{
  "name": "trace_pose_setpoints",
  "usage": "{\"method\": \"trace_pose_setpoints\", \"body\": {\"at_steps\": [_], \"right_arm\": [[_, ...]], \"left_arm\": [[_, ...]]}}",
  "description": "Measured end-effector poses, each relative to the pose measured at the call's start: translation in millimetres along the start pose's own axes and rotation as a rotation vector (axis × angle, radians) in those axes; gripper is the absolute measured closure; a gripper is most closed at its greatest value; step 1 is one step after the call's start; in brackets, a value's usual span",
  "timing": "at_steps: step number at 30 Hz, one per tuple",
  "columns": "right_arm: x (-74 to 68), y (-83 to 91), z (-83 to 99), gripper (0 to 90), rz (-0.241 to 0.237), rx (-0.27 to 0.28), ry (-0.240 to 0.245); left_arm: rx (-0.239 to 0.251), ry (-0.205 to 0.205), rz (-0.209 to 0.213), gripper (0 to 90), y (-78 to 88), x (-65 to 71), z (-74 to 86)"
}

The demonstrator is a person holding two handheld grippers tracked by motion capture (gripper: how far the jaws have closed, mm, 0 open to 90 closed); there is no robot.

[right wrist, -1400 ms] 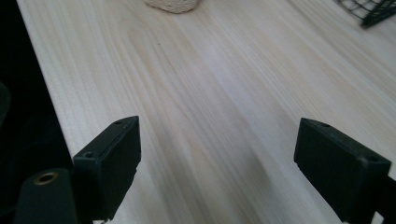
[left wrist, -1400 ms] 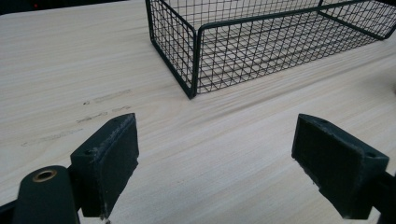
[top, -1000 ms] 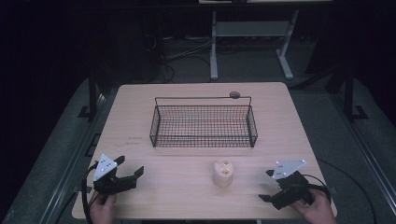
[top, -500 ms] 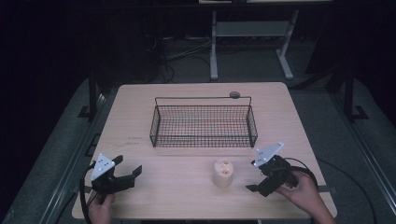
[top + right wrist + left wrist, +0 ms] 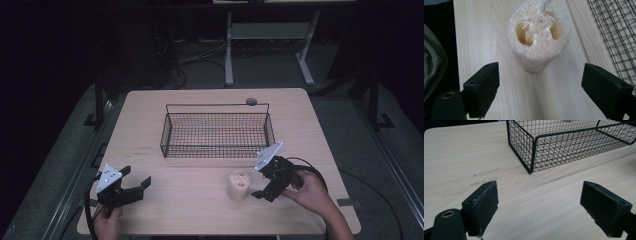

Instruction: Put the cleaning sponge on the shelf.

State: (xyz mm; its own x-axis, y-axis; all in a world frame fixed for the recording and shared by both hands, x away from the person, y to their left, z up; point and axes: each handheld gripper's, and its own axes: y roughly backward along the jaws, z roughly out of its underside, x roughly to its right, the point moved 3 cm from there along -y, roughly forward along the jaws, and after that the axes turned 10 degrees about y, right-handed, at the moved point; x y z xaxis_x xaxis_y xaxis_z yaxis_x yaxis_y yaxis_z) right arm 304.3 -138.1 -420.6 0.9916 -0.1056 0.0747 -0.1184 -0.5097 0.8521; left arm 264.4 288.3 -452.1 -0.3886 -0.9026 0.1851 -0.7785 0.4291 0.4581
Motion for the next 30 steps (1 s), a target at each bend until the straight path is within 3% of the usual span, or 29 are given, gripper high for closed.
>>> {"method": "trace_pose_setpoints", "body": {"at_steps": [3, 12, 25, 30], "right_arm": [[3.1, -1.6, -5.8, 14.1, -0.016, 0.014, 0.002], [9.0, -12.5, -27.6, 14.1, -0.040, -0.042, 0.050], [11.9, -25.8, -37.9, 14.7, -0.087, -0.075, 0.061], [14.2, -28.6, -42.6, 21.1, -0.097, -0.098, 0.068]], "left_arm": [[0.000, -0.002, 0.000, 13.9, 0.4, -0.3, -0.1], [0.005, 0.008, -0.002, 13.9, 1.2, -1.2, -0.5], [0.006, 0.012, 0.000, 13.9, 1.8, -1.8, -0.5], [0.008, 0.011, -0.001, 13.9, 2.0, -1.9, -0.5]]}}
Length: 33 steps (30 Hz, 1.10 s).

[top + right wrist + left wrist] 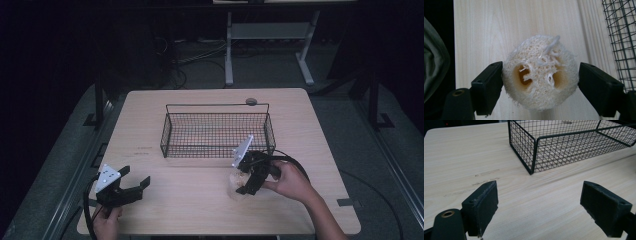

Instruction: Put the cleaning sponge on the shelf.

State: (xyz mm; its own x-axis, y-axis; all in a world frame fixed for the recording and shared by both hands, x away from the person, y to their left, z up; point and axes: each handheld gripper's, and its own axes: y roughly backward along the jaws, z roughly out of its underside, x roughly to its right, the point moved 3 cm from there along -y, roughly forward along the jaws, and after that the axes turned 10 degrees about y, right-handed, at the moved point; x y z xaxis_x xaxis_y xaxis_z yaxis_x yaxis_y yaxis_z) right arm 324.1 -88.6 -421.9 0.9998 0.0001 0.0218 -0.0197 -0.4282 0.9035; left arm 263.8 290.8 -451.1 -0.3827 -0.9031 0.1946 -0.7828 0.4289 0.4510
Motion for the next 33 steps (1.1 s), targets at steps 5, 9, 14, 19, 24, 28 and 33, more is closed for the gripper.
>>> {"method": "trace_pose_setpoints", "body": {"at_steps": [5, 9, 14, 19, 24, 28, 33], "right_arm": [[3.7, -0.4, -2.9, 27.2, -0.020, -0.009, 0.011], [5.2, -0.6, -4.3, 27.9, -0.030, -0.006, 0.018], [6.8, 3.1, -8.3, 28.0, -0.041, -0.016, 0.026], [9.7, 8.5, -14.4, 28.0, -0.048, -0.021, 0.038], [18.6, 20.9, -21.7, 28.1, -0.041, 0.000, 0.041], [25.9, 27.7, -25.5, 28.1, -0.042, 0.007, 0.038], [33.9, 32.7, -30.5, 28.1, -0.040, 0.009, 0.038]], "left_arm": [[0.003, 0.000, -0.003, 13.9, 1.5, -1.2, -0.3], [0.005, 0.003, -0.005, 13.9, 2.2, -1.9, -0.5], [0.005, 0.004, -0.005, 13.9, 2.0, -2.4, -0.4], [0.005, 0.001, -0.005, 13.9, 2.4, -2.2, -0.4], [0.008, 0.011, -0.009, 13.9, 3.7, -4.3, 0.2], [0.011, 0.016, -0.012, 13.9, 4.6, -5.6, 0.3], [0.008, 0.014, -0.013, 13.9, 4.2, -6.1, 0.2]]}}
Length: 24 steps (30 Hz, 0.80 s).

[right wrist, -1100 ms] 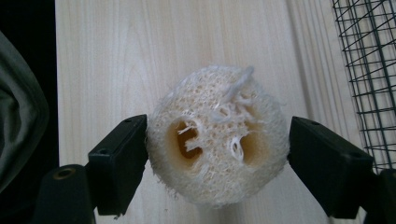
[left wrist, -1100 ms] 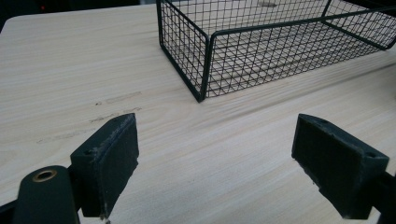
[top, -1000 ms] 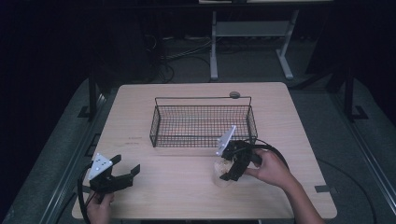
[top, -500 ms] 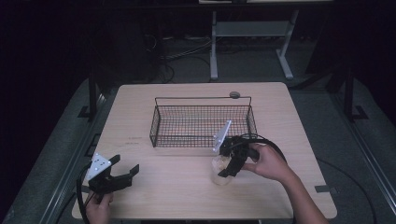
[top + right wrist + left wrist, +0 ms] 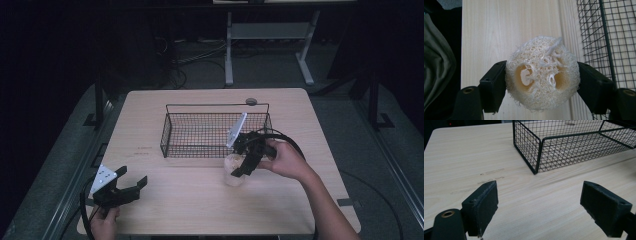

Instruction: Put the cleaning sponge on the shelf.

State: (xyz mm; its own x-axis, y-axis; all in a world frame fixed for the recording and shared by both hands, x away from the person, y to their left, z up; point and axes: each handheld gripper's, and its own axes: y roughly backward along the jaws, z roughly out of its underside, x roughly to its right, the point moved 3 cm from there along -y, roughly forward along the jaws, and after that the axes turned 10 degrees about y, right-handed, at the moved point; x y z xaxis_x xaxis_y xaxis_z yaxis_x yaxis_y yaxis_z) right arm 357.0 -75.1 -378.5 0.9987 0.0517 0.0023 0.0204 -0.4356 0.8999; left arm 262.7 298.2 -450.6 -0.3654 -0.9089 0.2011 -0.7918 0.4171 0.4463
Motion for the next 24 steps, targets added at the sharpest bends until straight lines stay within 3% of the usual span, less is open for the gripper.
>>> {"method": "trace_pose_setpoints", "body": {"at_steps": [20, 24], "right_arm": [[28.9, 28.7, -23.7, 28.1, 0.028, -0.017, 0.000], [36.3, 35.8, -27.2, 28.1, 0.031, 0.002, -0.009]], "left_arm": [[0.003, 0.001, -0.001, 13.9, 0.2, -1.0, -0.5], [-0.001, 0.001, 0.002, 13.9, -0.6, -0.7, 0.1]]}}
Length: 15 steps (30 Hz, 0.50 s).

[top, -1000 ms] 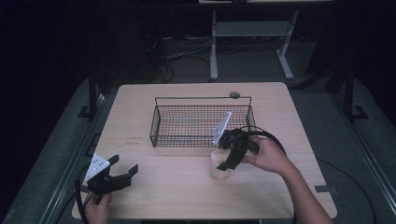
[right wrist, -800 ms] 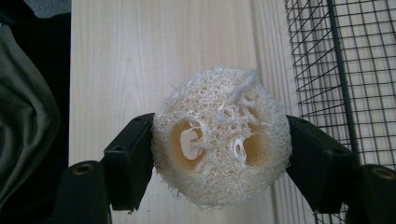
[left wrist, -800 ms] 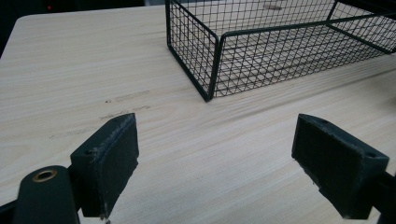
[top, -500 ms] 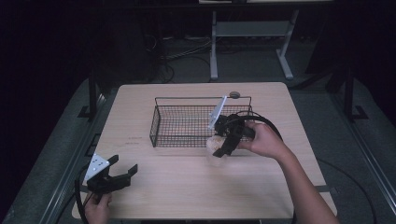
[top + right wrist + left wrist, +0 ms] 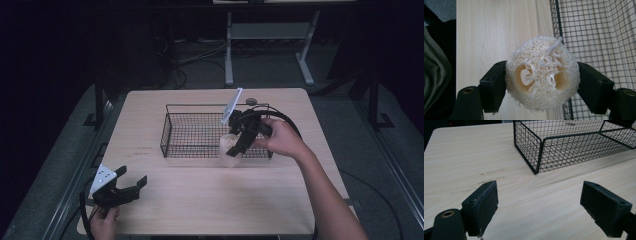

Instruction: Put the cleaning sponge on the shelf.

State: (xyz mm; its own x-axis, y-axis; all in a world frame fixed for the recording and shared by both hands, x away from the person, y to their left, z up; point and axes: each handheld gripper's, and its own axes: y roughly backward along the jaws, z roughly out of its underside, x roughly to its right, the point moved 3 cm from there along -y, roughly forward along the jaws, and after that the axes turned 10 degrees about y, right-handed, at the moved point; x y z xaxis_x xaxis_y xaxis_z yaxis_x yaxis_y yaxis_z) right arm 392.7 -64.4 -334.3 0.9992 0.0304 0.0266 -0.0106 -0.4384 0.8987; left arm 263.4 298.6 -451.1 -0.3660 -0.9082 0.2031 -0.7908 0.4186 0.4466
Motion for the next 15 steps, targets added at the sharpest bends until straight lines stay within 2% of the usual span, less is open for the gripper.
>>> {"method": "trace_pose_setpoints", "body": {"at_steps": [12, 15], "right_arm": [[28.2, 13.4, -2.0, 28.1, 0.027, -0.015, -0.048], [35.1, 17.4, -1.3, 28.1, 0.028, 0.011, -0.070]], "left_arm": [[-0.001, -0.005, 0.003, 13.9, -0.5, 1.1, -0.1], [-0.001, -0.001, 0.003, 13.9, -0.4, 0.6, -0.2]]}}
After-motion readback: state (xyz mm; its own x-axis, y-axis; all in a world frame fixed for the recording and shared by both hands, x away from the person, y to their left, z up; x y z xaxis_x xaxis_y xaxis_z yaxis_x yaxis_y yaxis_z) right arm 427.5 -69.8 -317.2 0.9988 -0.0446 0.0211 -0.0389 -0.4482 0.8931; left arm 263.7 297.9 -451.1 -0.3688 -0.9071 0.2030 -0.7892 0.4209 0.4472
